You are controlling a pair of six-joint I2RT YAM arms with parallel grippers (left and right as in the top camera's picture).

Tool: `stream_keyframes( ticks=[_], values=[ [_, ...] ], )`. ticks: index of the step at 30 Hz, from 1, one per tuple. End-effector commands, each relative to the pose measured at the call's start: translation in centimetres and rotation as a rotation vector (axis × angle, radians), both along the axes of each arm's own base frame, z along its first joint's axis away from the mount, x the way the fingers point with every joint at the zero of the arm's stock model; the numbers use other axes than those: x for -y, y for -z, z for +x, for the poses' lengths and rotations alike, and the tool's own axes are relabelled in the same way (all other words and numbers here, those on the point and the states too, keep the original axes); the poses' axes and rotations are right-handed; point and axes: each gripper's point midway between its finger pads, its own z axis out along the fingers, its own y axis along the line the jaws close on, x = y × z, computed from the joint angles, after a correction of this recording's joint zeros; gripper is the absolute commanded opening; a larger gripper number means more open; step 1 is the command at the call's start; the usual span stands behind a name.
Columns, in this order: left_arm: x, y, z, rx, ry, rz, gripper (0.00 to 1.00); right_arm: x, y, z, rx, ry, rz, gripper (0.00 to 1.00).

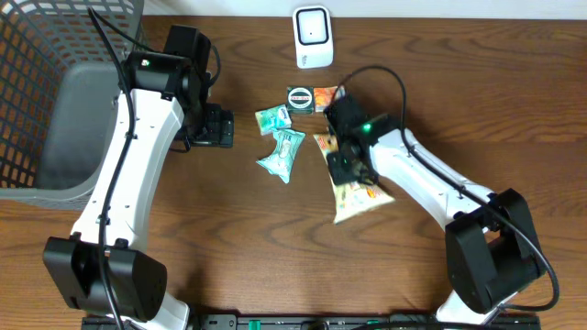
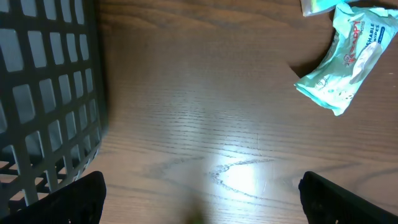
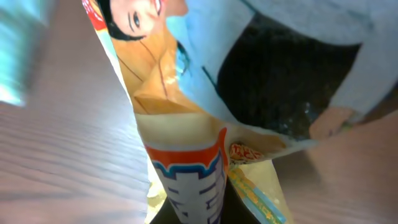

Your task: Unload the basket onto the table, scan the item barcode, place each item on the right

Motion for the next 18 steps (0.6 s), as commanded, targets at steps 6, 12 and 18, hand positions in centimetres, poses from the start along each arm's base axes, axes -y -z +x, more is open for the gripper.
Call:
stream_keyframes(
  ticks=[6, 12, 18],
  values=[
    [-0.4, 0.1, 0.0, -0.003, -0.015, 0.015, 0.98, -5.0, -10.4, 8.9, 0.383, -0.065, 0.187, 0.01],
    [-0.4, 0.1, 0.0, -0.003, -0.015, 0.015, 0.98, -6.7, -13.4, 13.8, 0.616, -0.066, 0.259, 0.01],
    [-0.4, 0.1, 0.0, -0.003, -0.015, 0.015, 0.98, -7.3, -17.2, 20.5, 0.869, -0.049, 0.438, 0.01]
  ],
)
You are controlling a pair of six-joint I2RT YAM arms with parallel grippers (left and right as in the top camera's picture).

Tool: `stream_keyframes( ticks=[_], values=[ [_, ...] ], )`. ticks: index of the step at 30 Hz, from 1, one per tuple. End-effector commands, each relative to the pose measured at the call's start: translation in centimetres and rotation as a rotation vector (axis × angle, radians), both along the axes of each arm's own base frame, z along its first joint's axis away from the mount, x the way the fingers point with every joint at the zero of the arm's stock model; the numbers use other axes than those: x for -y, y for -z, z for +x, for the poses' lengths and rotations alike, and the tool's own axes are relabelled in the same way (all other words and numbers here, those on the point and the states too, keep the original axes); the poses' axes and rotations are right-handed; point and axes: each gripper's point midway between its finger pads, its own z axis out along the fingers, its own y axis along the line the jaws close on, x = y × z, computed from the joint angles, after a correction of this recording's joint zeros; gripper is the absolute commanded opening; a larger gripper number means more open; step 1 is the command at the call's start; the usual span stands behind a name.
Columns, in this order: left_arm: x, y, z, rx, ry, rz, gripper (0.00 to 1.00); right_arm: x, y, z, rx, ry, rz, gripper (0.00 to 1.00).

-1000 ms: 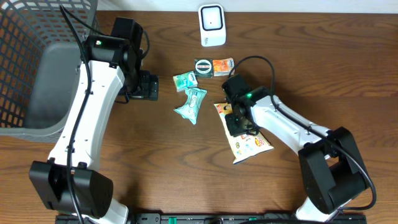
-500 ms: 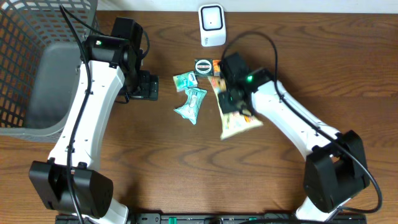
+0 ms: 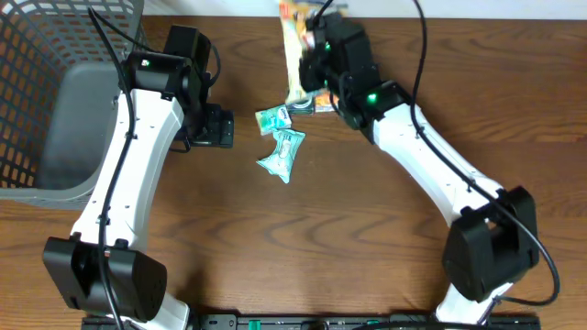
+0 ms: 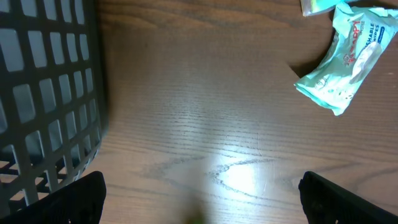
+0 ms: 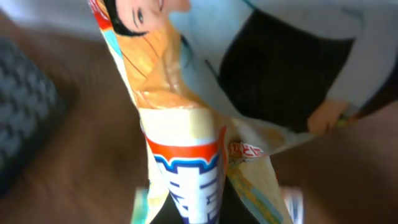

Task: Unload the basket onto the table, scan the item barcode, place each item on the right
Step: 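Lift the orange packet up toward the scanner, then carry the orange snack packet right and drop it at the back right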

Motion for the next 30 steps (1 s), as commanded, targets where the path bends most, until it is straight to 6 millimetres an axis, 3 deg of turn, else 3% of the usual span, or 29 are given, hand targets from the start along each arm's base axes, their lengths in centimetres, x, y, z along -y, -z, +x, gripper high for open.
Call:
stream_keyframes(
  ticks=[1, 7, 11, 20, 25, 30],
  values=[
    [-0.4, 0.1, 0.0, -0.003, -0.015, 0.015, 0.98, 0.9, -1.0, 3.9, 0.092, 0.006, 0.055, 0.01],
    [-0.4, 0.1, 0.0, -0.003, -0.015, 0.015, 0.97, 1.1, -0.7, 9.3, 0.148, 0.04, 0.083, 0.01],
    [-0.4, 0.1, 0.0, -0.003, -0.015, 0.015, 0.98, 0.3, 0.8, 12.1, 0.156, 0.042, 0.087, 0.01],
    [-0.4, 0.1, 0.0, -0.003, -0.015, 0.015, 0.98, 1.3, 2.1, 13.1, 0.13, 0.073, 0.077, 0.01],
    [-0.4, 0.1, 0.0, -0.003, -0.015, 0.015, 0.98, 4.1, 2.6, 13.5, 0.086, 0.107, 0.072, 0.01],
    [-0.4, 0.1, 0.0, -0.003, -0.015, 0.015, 0.98, 9.8, 0.8, 13.6, 0.03, 0.213, 0.099, 0.01]
  ],
)
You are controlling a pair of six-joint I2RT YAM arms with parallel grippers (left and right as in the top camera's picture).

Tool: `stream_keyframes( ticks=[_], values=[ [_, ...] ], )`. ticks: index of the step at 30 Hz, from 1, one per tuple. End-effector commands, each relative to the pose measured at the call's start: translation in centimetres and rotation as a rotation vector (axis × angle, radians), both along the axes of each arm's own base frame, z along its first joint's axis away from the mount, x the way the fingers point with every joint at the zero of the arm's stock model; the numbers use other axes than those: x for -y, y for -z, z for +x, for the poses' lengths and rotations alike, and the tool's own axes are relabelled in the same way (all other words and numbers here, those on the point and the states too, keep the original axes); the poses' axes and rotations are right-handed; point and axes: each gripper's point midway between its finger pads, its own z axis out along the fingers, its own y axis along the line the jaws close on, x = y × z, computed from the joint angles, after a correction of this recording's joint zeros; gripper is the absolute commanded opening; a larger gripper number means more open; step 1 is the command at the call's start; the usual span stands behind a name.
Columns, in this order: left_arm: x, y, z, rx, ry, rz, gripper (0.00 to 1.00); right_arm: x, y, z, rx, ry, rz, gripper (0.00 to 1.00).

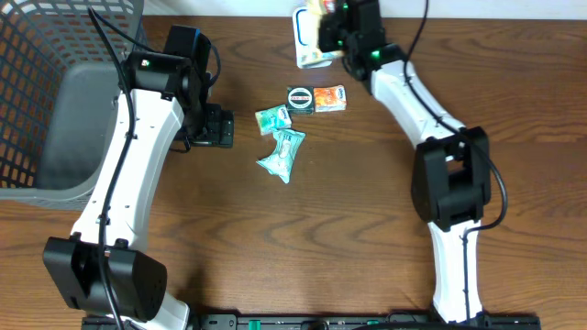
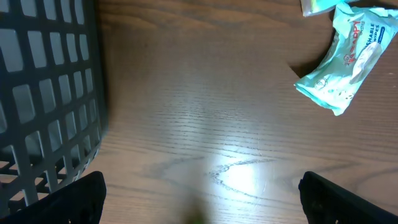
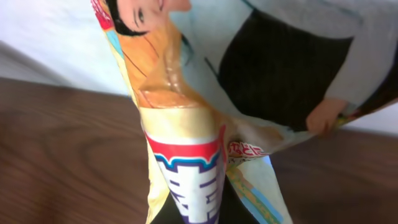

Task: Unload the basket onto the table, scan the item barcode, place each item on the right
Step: 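Carry the orange snack packet right and drop it at the back right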

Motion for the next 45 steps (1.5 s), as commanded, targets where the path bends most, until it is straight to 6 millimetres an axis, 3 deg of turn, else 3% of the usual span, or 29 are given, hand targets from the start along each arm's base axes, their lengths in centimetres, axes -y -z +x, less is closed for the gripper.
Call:
stream_keyframes(
  ticks=[1, 4, 7, 11, 15, 18, 20, 21, 22, 27, 29, 31, 36, 38, 39, 40, 45],
  values=[
    [-0.4, 0.1, 0.0, -0.003, -0.015, 0.015, 0.98, 6.3, -7.1, 0.7, 0.061, 0.129, 0.081, 0.01],
    [-0.4, 0.1, 0.0, -0.003, -0.015, 0.015, 0.98, 11.3, -9.1, 0.1, 0.049, 0.195, 0.057, 0.01],
    [-0.4, 0.1, 0.0, -0.003, -0.015, 0.015, 0.98, 16.8, -9.7, -1.3, -0.002, 0.261, -0.002, 0.01],
    [-0.4, 0.1, 0.0, -0.003, -0.015, 0.015, 0.98, 23.0, -7.6, -3.2, -0.12, 0.336, -0.062, 0.01],
    [-0.4, 0.1, 0.0, -0.003, -0.015, 0.015, 0.98, 27.6, -4.7, -5.0, -0.216, 0.308, -0.21, 0.01],
    [-0.4, 0.1, 0.0, -0.002, -0.015, 0.015, 0.98, 31.4, -2.9, -6.5, -0.296, 0.381, -0.279, 0.04],
    [-0.4, 0.1, 0.0, -0.003, -0.015, 0.015, 0.98, 33.3, -1.8, -7.4, -0.343, 0.428, -0.302, 0.1],
    [-0.4, 0.1, 0.0, -0.003, -0.015, 0.015, 0.98, 34.1, -1.3, -7.9, -0.365, 0.443, -0.307, 0.18],
    [-0.4, 0.1, 0.0, -0.003, -0.015, 0.015, 0.98, 34.6, -0.9, -8.2, -0.384, 0.453, -0.31, 0.34],
    [-0.4, 0.1, 0.0, -0.003, -0.015, 0.015, 0.98, 37.3, 1.4, -9.9, -0.471, 0.487, -0.288, 0.47],
    [-0.4, 0.1, 0.0, -0.003, -0.015, 0.015, 0.98, 36.8, 2.0, -10.3, -0.495, 0.457, -0.238, 0.51],
    [-0.4, 0.1, 0.0, -0.003, -0.015, 0.015, 0.97, 35.0, 2.1, -10.2, -0.501, 0.378, -0.154, 0.52],
    [-0.4, 0.1, 0.0, -0.003, -0.015, 0.015, 0.98, 27.5, 0.8, -9.8, -0.471, 0.094, 0.124, 0.5],
    [-0.4, 0.1, 0.0, -0.002, -0.015, 0.015, 0.98, 24.6, -0.1, -10.1, -0.468, -0.008, 0.217, 0.62],
    [-0.4, 0.1, 0.0, -0.002, -0.015, 0.015, 0.98, 21.9, -0.6, -10.6, -0.482, -0.089, 0.279, 0.74],
    [-0.4, 0.1, 0.0, -0.003, -0.015, 0.015, 0.98, 20.6, -0.7, -10.9, -0.497, -0.12, 0.297, 0.8],
    [-0.4, 0.1, 0.0, -0.003, -0.015, 0.015, 0.98, 14.5, 0.9, -12.4, -0.575, -0.216, 0.24, 0.88]
  ],
)
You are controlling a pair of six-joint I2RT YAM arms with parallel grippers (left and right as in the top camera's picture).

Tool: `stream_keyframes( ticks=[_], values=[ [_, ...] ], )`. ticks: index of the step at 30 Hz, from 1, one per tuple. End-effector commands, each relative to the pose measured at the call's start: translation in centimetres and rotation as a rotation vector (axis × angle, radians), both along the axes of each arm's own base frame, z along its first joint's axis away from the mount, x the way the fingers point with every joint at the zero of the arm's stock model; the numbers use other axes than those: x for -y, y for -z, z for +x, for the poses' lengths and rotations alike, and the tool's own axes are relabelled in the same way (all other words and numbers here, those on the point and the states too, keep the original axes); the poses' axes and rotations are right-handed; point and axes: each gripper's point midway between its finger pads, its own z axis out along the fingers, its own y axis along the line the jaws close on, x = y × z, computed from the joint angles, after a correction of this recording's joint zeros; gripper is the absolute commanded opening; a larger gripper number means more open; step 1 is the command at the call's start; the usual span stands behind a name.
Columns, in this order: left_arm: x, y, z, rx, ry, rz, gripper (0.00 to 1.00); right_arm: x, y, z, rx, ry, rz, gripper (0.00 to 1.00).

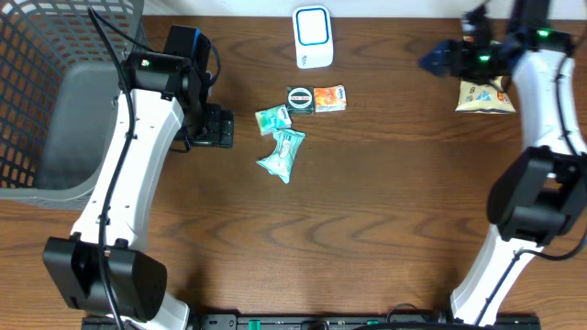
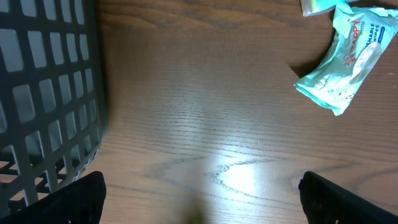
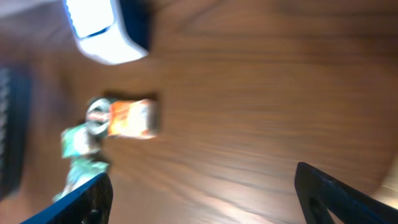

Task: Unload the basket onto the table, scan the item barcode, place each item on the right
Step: 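Carry the orange snack packet right and drop it at the back right, then pinch the orange Kleenex tissue pack with the right gripper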

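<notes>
The white barcode scanner (image 1: 312,37) stands at the table's back edge and also shows in the right wrist view (image 3: 102,31). A yellow snack bag (image 1: 483,96) lies flat on the table at the far right. My right gripper (image 1: 440,60) hovers just left of and behind the bag; it is open (image 3: 205,199) with only bare wood between its fingers. My left gripper (image 1: 213,128) is open (image 2: 202,205) over the table beside the basket, holding nothing.
A round tin (image 1: 300,97), an orange packet (image 1: 330,98) and two teal wipes packets (image 1: 272,117) (image 1: 282,153) lie in the middle. A dark mesh basket (image 1: 55,101) fills the left side, its wall close to the left fingers (image 2: 46,93).
My right gripper was shut on the snack bag, holding it at the scanner. Now the bag lies on the table at the far right and the gripper is open beside it. The left arm is unchanged.
My right gripper was shut on the snack bag low on the table, right of the small items. Then it held the bag raised near the scanner, then right at the scanner. Now the bag rests at the far right, released. The left arm stayed still throughout.
</notes>
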Motion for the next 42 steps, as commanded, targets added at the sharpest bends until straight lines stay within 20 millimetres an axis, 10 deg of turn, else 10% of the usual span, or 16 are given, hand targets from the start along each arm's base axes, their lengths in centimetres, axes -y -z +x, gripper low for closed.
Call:
stream_keyframes(
  ticks=[1, 9, 14, 29, 42],
  values=[
    [-0.4, 0.1, 0.0, -0.002, -0.015, 0.015, 0.98, -7.0, 1.6, -1.2, -0.029, -0.154, 0.041, 0.88],
    [-0.4, 0.1, 0.0, -0.002, -0.015, 0.015, 0.98, -12.7, 7.0, -1.3, -0.075, -0.06, -0.234, 0.66],
    [-0.4, 0.1, 0.0, -0.002, -0.015, 0.015, 0.98, -16.4, 7.7, -2.1, -0.136, 0.045, -0.149, 0.32],
    [-0.4, 0.1, 0.0, -0.002, -0.015, 0.015, 0.97, -20.3, 11.3, -2.2, -0.292, 0.373, -0.041, 0.48],
    [-0.4, 0.1, 0.0, -0.002, -0.015, 0.015, 0.98, -19.6, 16.0, -1.2, -0.335, 0.468, -0.041, 0.47]
  ],
)
